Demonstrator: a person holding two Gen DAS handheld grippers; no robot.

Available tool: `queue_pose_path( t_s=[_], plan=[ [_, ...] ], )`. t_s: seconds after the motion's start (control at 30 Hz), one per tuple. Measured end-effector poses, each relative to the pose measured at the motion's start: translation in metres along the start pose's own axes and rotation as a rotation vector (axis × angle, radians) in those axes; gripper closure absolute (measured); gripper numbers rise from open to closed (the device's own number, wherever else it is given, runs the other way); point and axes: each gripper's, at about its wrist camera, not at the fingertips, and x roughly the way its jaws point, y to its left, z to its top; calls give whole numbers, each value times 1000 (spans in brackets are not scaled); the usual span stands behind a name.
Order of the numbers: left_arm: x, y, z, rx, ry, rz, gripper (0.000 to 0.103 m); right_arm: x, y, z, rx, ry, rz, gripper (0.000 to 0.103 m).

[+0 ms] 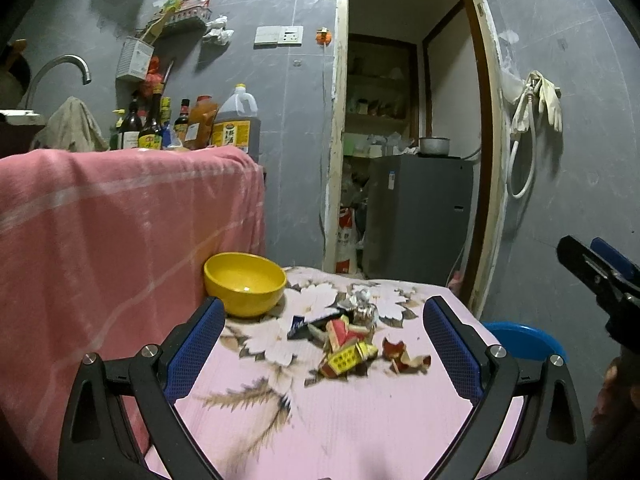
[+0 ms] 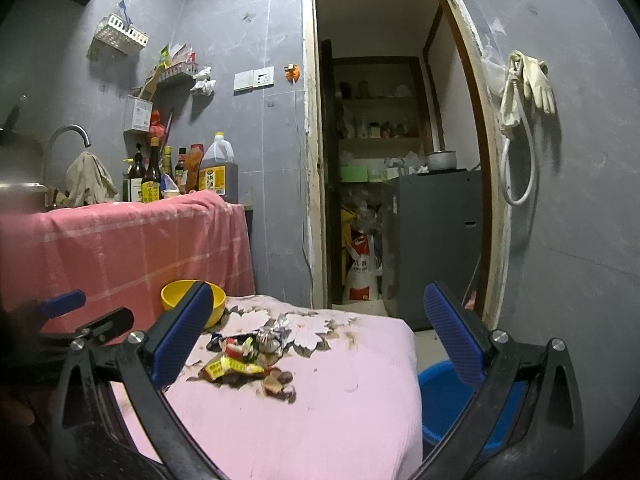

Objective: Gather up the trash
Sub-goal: 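Move both tools forward toward the trash pile beside the yellow bowl, then grasp the yellow snack wrapper with the left tool while the right tool grasps a tan paper scrap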

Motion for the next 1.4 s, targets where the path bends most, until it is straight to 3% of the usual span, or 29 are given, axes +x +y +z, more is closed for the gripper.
queue_pose_path(
  t_s=[0.27,0.77,1.0,1.17,1.27,1.4],
  plan=[
    [40,5,-2,7,41,-41,6,47,2,-12,-46,51,-6,0],
    [123,11,-39,-3,390,-110,10,102,-11,-43,-21,240,-16,0],
    [140,9,-44,7,438,-150,18,124,-17,-59,-24,363,-32,0],
    [156,11,-47,9,480,-196,50,138,-16,-72,-19,456,-14,0],
    [161,11,-50,-7,509,-236,62,143,-14,-78,-21,494,0,0],
    [162,8,-52,1,519,-254,64,148,-11,-83,-27,528,24,0]
  ],
)
